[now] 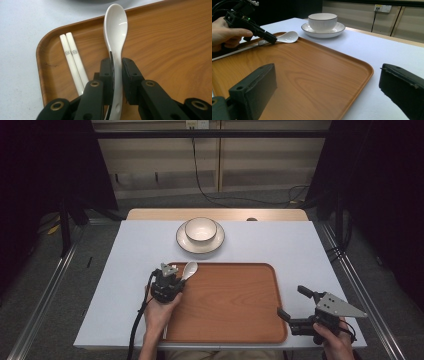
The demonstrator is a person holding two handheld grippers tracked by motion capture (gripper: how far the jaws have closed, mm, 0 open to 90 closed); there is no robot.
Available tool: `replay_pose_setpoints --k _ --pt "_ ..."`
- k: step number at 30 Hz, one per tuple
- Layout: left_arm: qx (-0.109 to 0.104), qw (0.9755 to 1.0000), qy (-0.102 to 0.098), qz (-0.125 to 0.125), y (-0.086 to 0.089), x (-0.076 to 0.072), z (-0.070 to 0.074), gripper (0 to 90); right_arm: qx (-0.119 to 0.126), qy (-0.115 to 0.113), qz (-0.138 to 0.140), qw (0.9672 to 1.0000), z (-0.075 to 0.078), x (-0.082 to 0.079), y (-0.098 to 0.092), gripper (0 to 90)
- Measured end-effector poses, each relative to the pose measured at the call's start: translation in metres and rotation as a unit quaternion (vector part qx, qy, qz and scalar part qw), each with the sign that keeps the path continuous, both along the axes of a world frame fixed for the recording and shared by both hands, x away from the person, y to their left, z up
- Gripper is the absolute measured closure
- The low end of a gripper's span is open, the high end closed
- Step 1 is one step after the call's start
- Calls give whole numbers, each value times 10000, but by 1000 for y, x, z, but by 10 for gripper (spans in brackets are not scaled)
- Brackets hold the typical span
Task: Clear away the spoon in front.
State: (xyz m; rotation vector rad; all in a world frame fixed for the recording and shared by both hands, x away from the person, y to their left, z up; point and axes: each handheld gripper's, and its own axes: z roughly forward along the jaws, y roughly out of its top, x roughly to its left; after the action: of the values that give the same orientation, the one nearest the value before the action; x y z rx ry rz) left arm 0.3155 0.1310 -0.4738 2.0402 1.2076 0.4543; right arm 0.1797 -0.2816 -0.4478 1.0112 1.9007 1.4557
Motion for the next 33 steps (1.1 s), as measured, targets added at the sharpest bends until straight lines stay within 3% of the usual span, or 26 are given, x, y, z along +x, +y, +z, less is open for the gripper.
replay_pose_setpoints --k 2,9,11,13,23,28,31,33 --pt "58 10000 63 2 1 1 0 786 -10 7 6 10000 0 0 -1 11" --pt "-38 9999 109 27 1 0 0 752 -6 11 8 10000 0 0 0 11" --pt "61 9999 106 -7 1 -1 1 742 -6 18 5 10000 0 0 0 11" --pt "30 9999 138 -52 2 -1 1 695 -4 18 7 10000 0 -1 0 12" --pt "-67 9998 139 -154 2 -3 0 638 -6 18 4 10000 0 0 0 11" --pt "-432 9988 222 -92 8 -1 0 517 -4 18 12 10000 0 0 -1 11" --pt "-643 9977 114 156 15 -1 3 452 -6 30 3 10000 0 -1 -1 11" --pt "-623 9979 -12 194 19 -1 5 417 -5 17 2 10000 0 -1 0 11"
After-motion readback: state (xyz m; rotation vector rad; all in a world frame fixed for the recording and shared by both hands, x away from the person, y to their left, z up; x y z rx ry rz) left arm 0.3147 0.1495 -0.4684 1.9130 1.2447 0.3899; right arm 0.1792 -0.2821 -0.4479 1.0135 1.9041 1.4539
